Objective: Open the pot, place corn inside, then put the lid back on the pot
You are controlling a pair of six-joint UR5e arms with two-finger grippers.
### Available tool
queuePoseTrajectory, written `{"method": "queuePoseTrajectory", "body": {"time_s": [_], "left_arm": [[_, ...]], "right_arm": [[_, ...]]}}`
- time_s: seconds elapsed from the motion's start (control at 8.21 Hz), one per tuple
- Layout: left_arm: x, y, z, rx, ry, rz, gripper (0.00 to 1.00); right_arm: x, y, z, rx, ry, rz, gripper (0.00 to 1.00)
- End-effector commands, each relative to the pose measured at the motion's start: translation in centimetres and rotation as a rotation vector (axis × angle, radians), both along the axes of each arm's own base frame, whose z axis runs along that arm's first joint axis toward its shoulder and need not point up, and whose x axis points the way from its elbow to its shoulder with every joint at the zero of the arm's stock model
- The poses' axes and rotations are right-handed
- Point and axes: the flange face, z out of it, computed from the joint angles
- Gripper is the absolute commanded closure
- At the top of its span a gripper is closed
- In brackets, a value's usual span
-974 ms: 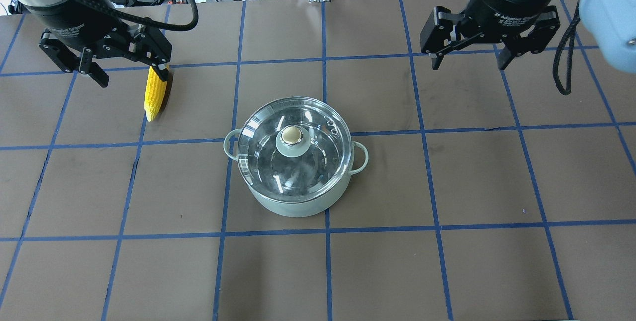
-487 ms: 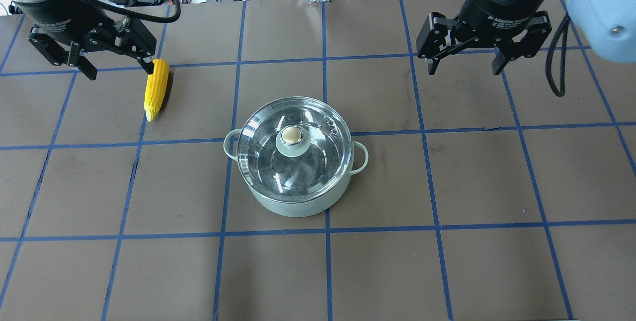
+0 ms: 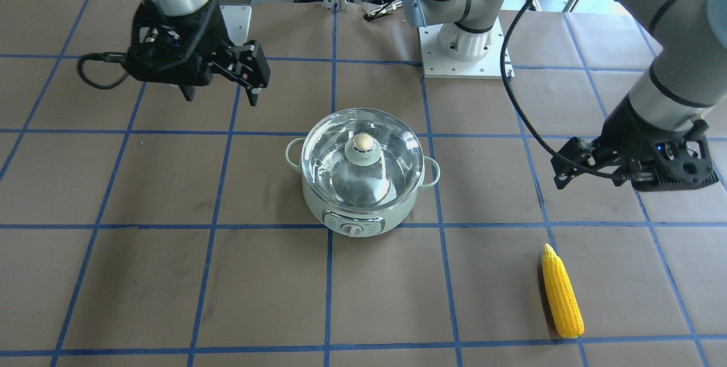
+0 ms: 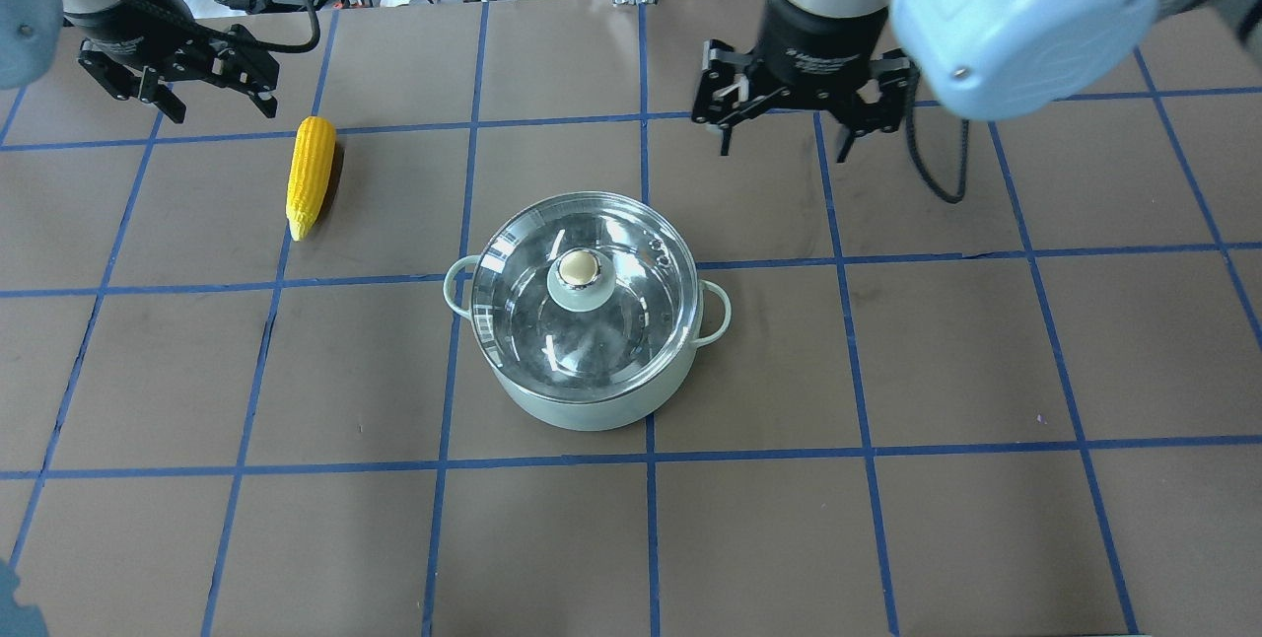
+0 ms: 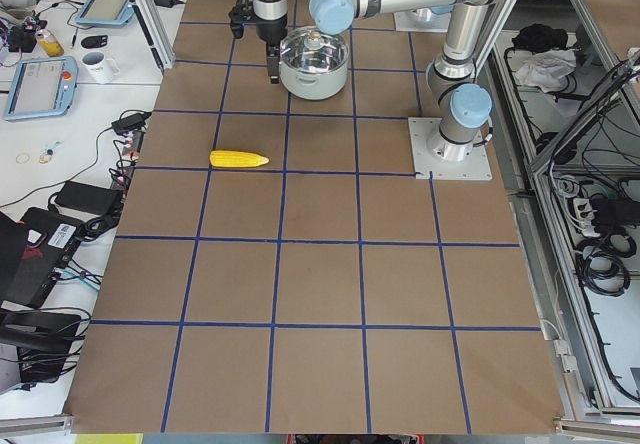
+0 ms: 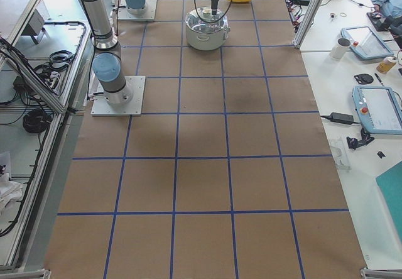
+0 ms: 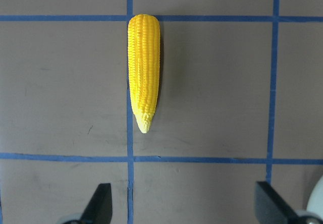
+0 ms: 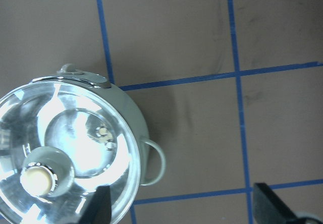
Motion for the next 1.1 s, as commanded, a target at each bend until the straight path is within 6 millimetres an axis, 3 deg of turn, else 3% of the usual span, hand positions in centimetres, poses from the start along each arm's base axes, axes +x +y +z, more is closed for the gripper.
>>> {"method": "queuePoseTrajectory", "body": {"time_s": [0.0,0.12,0.24,0.37,0.49,0.61,0.85,0.97], "left_arm": [[1.9,-5.0,-9.0,0.015,0.002,-0.019,0.0],[2.5,-6.7,-12.2,0.008,-0.002,-0.022,0.0],[2.7,-7.2,-13.7,0.019,-0.001,-0.03,0.0],[3.7,-7.5,-15.1,0.035,0.005,-0.019,0.0],[6.0,-8.0,-17.1,0.038,0.01,0.008,0.0],[7.0,-8.4,-19.6,0.056,0.014,0.011,0.0],[7.3,-9.1,-22.5,0.049,0.014,0.017,0.0],[7.1,-9.1,-22.6,0.048,0.02,0.026,0.0]], "right_arm": [[11.9,-0.1,-6.5,-0.043,-0.032,-0.084,0.0],[14.8,0.1,-8.8,-0.05,-0.03,-0.085,0.0],[16.1,0.2,-10.1,-0.051,-0.029,-0.088,0.0],[16.4,0.0,-10.6,-0.059,-0.033,-0.073,0.0],[16.7,0.2,-11.9,-0.038,-0.024,-0.059,0.0],[17.4,0.8,-12.5,-0.025,-0.016,-0.045,0.0],[17.3,1.1,-13.7,0.0,-0.01,-0.048,0.08],[17.4,1.6,-14.4,0.015,-0.002,-0.042,0.11]]}}
